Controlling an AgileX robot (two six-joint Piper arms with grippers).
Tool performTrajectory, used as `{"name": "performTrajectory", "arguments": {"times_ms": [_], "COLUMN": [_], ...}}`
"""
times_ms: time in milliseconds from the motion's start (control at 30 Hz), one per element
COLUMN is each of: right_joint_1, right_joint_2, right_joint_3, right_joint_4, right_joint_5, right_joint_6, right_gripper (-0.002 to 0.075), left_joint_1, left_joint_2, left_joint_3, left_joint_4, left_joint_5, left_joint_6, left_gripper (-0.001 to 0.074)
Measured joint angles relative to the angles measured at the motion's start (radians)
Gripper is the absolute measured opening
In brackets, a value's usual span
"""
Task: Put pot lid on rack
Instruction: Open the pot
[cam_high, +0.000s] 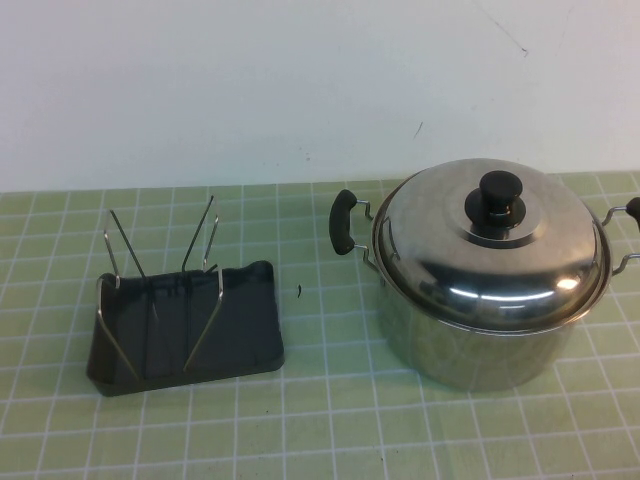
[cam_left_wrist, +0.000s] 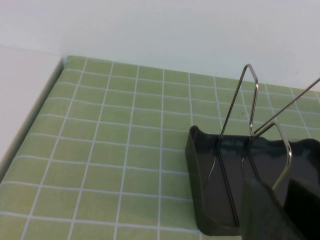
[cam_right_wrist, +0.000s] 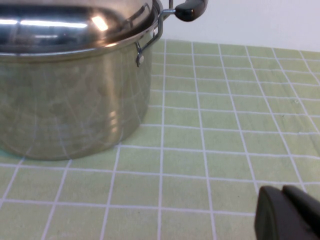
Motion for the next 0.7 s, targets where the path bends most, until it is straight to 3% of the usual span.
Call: {"name": "performTrajectory", "arguments": {"times_ms": [300,700], "right_joint_1": [0.000,0.000], "right_joint_2": [0.000,0.000], "right_joint_3": [0.000,0.000], "right_joint_4": [-0.002,-0.002], "right_joint_5": [0.000,0.000], "right_joint_6": [0.000,0.000], "right_gripper": [-0.0001,-0.0001], "left_joint_1": [0.000,0.000], "left_joint_2": [-0.101,-0.378], "left_joint_3": [0.088,0.352], "left_joint_4": [0.029,-0.115], "left_joint_5": [0.001,0.006], "left_joint_6": [0.028,0.183], "left_gripper": [0.0015,0.0001]}}
